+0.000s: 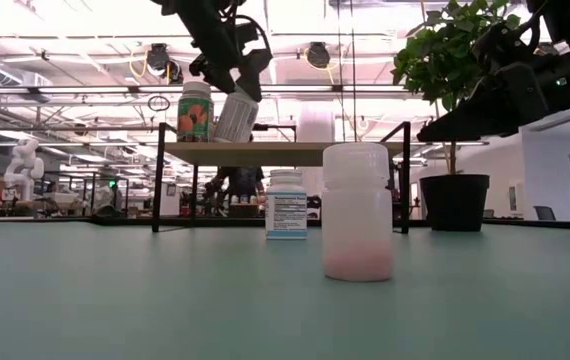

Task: Pick and place medicine bottles onto shelf by color
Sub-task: Put the violet bottle on the shelf, then put the top blue bottle on the shelf

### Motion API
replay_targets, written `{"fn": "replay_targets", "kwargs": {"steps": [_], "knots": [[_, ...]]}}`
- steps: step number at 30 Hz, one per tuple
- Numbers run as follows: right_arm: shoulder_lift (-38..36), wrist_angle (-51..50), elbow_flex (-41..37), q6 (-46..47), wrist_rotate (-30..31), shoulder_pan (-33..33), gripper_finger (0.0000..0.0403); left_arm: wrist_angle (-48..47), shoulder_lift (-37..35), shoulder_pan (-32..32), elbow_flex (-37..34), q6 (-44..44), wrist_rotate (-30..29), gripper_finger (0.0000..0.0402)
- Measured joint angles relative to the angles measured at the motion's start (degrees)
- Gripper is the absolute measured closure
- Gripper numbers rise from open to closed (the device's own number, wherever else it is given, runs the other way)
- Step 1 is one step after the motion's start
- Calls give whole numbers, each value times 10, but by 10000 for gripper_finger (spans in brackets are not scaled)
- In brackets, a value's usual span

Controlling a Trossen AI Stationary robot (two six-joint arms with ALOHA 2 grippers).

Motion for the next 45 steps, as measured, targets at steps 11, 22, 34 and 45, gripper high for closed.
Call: {"fn": "replay_targets", "kwargs": {"steps": [11, 22, 34, 45], "knots": [[0, 0, 0, 6, 0, 0, 69, -2, 1, 0, 0, -15, 5, 65], [0, 1, 0, 6, 0, 0, 69, 1, -44, -34, -1, 47, -1, 33], [0, 4, 0, 8, -45, 0, 69, 38, -70, -162, -42, 49, -8, 68], [0, 6, 0, -5, -118, 0, 69, 291, -51, -282, -245, 62, 64, 102]]}}
